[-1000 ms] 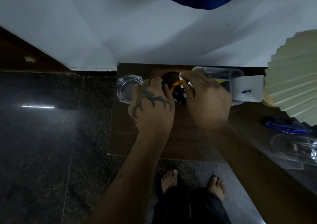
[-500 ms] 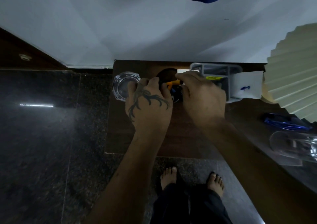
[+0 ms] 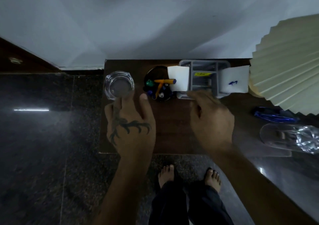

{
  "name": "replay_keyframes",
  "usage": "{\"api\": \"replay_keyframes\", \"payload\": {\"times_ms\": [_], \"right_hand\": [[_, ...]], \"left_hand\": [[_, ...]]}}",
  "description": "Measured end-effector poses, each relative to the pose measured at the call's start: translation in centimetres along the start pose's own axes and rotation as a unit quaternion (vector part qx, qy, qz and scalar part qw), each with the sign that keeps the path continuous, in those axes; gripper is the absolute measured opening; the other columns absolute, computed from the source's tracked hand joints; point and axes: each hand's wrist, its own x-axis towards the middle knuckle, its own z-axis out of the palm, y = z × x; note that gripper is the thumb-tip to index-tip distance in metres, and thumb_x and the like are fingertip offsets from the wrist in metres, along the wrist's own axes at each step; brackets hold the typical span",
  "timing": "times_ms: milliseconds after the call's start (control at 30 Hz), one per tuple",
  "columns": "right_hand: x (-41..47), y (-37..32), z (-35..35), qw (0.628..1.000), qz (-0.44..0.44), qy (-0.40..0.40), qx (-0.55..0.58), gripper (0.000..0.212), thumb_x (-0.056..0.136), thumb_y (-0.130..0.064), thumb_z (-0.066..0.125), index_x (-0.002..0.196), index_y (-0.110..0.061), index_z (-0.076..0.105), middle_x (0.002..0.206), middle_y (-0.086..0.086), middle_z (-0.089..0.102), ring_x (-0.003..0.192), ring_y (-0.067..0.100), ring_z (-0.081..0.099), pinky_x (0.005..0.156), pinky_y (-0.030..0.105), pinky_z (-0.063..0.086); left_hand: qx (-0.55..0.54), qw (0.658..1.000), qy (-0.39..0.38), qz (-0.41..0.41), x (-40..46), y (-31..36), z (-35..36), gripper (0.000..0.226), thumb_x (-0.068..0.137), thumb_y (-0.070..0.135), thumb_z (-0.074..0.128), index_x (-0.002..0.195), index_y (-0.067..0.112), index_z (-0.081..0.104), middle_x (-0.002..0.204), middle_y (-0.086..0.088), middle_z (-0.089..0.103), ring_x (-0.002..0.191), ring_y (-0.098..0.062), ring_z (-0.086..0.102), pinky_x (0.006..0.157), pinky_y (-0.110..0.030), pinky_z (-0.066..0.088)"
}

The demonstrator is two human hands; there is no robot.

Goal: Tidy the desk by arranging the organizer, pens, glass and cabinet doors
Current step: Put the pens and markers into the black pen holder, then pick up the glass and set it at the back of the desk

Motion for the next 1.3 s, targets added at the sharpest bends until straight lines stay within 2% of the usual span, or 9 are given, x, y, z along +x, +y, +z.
{"api": "replay_keyframes", "payload": {"times_ms": [67,167,300,433,633,767,967,1167,1300], "right_hand": [[-2.1,0.5,-0.5,1.000,0.026,-0.013,-0.010,0.028,0.085,-0.014,0.050,0.106,-0.019,0.070,0.103,0.002,0.072,0.074,0.023,0.069,0.055,0.022,0.044],[-4.9,1.2,-0.9,0.997,0.052,-0.040,-0.035,0.034,0.084,-0.024,0.043,0.102,-0.023,0.071,0.100,-0.001,0.073,0.070,0.019,0.070,0.051,0.018,0.040],[-7.3,2.4,-1.9,0.994,0.077,-0.058,-0.057,0.032,0.080,-0.024,0.044,0.096,-0.023,0.071,0.093,-0.003,0.073,0.061,0.017,0.067,0.049,0.015,0.031],[-8.2,3.5,-3.0,0.989,0.104,-0.071,-0.082,0.032,0.079,-0.026,0.045,0.097,-0.025,0.071,0.092,-0.005,0.073,0.061,0.015,0.067,0.050,0.014,0.028],[-9.5,6.0,-4.3,0.976,0.158,-0.141,-0.053,0.039,0.073,-0.008,0.071,0.109,-0.025,0.067,0.098,-0.001,0.071,0.073,0.022,0.067,0.052,0.021,0.037],[-10.3,7.8,-4.8,0.965,0.197,-0.171,-0.033,0.040,0.079,-0.009,0.062,0.116,-0.026,0.062,0.111,-0.001,0.066,0.087,0.026,0.065,0.062,0.027,0.040],[-11.5,10.8,-6.2,0.960,0.229,-0.161,-0.022,0.036,0.085,-0.012,0.057,0.117,-0.026,0.061,0.114,-0.002,0.064,0.094,0.024,0.063,0.066,0.027,0.037],[-13.0,14.7,-7.6,0.952,0.274,-0.134,-0.030,0.022,0.085,-0.015,0.057,0.106,-0.021,0.064,0.104,0.005,0.067,0.085,0.031,0.064,0.065,0.035,0.047],[-13.5,17.9,-9.1,0.942,0.314,-0.121,-0.024,0.016,0.087,-0.014,0.054,0.100,-0.014,0.064,0.098,0.010,0.067,0.079,0.031,0.063,0.063,0.037,0.051]], "left_hand": [[-0.017,0.999,-0.010,-0.038,-1.5,0.1,-0.2,0.052,0.102,0.039,0.017,0.126,0.010,0.053,0.122,-0.012,0.058,0.115,-0.031,0.049,0.101,-0.024,0.025],[-0.053,0.996,0.062,-0.039,-3.4,0.8,0.2,0.038,0.095,0.037,0.043,0.109,0.008,0.063,0.105,-0.012,0.066,0.103,-0.035,0.057,0.086,-0.034,0.041],[-0.040,0.997,0.065,-0.010,-6.2,2.0,1.1,0.033,0.092,0.036,0.047,0.103,0.012,0.066,0.101,-0.007,0.067,0.100,-0.032,0.055,0.079,-0.032,0.041],[-0.037,0.999,0.028,-0.013,-8.4,3.3,2.2,0.032,0.093,0.038,0.046,0.102,0.015,0.066,0.100,-0.004,0.067,0.100,-0.027,0.054,0.074,-0.036,0.046],[-0.015,0.997,-0.050,0.059,-11.3,4.9,5.0,0.034,0.093,0.038,0.043,0.101,0.014,0.065,0.091,-0.004,0.065,0.090,-0.027,0.056,0.067,-0.032,0.047],[-0.002,0.988,-0.112,0.105,-13.4,6.0,7.1,0.028,0.094,0.036,0.045,0.106,0.018,0.062,0.101,-0.001,0.064,0.097,-0.023,0.057,0.077,-0.032,0.047],[0.026,0.984,-0.130,0.116,-14.7,9.0,9.5,0.028,0.096,0.039,0.046,0.100,0.019,0.064,0.094,0.002,0.065,0.094,-0.020,0.058,0.071,-0.030,0.049],[-0.022,0.955,-0.268,0.124,-15.3,11.8,12.3,0.037,0.096,0.045,0.038,0.120,0.021,0.054,0.118,0.001,0.058,0.114,-0.019,0.051,0.091,-0.032,0.044],[-0.093,0.931,-0.333,0.115,-15.7,14.4,14.1,0.038,0.096,0.043,0.043,0.123,0.018,0.053,0.119,-0.001,0.058,0.109,-0.018,0.055,0.091,-0.037,0.048]]}}
